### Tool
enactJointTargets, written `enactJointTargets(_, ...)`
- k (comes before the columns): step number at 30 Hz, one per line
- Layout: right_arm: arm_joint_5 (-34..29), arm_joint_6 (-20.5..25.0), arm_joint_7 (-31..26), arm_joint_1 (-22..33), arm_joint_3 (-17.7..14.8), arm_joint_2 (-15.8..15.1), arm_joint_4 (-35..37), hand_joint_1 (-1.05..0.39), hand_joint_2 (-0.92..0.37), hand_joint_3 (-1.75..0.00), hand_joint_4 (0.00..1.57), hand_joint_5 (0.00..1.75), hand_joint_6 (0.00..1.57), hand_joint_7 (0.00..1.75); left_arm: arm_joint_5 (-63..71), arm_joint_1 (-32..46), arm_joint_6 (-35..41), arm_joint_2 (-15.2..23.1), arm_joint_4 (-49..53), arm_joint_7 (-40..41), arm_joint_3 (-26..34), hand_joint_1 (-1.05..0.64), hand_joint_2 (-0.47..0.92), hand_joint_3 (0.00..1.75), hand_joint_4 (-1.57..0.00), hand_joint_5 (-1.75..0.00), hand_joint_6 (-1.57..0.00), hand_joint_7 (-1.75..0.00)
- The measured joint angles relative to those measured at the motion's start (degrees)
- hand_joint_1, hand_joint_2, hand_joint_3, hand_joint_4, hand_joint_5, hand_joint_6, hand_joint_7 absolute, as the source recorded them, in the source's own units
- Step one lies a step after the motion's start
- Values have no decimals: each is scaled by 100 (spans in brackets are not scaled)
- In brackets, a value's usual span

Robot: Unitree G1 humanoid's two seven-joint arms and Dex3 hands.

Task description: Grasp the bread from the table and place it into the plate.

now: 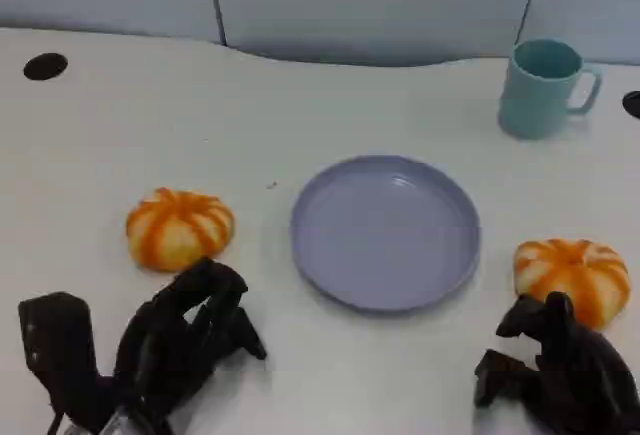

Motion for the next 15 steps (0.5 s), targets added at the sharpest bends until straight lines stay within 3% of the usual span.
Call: enactJointTargets(15,-14,8,-68,2,29,0,-32,-44,-92,-53,119,130,103,120,-7,-16,55,0,1,-2,21,-48,92,29,-80,-175,-59,-175)
